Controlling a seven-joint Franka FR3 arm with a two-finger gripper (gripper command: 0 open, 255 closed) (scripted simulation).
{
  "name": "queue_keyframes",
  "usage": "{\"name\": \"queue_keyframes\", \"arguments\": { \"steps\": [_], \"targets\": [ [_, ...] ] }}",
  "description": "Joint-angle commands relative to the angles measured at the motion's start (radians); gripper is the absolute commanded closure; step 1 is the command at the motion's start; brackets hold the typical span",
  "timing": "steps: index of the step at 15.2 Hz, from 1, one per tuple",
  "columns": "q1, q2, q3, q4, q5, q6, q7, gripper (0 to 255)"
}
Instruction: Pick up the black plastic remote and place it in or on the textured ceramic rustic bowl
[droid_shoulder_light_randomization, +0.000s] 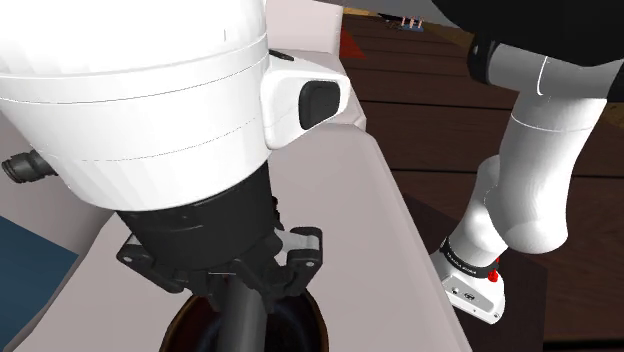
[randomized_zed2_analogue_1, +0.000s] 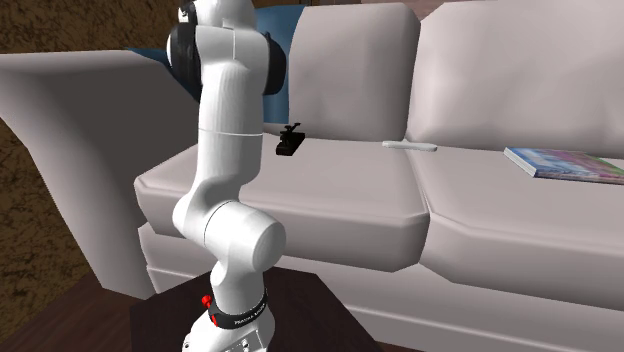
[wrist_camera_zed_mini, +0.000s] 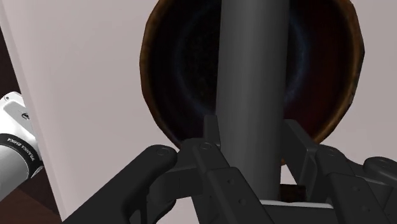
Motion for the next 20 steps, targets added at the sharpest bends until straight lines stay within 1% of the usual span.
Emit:
{"name": "queue_keyframes", "arguments": {
  "steps": [1,6,14,15,20],
  "targets": [
    [-0.009,-0.011,0.0,-0.037,0.008,0.029,-0.003,255],
    [-0.03,-0.031,-0.001,-0.127,0.023,0.105,-0.012,255],
    [-0.031,-0.033,-0.001,-0.134,0.024,0.11,-0.013,255],
    [-0.03,-0.031,-0.001,-0.132,0.023,0.109,-0.012,0],
    [-0.031,-0.033,-0.001,-0.134,0.024,0.11,-0.013,0]
  ]
}}
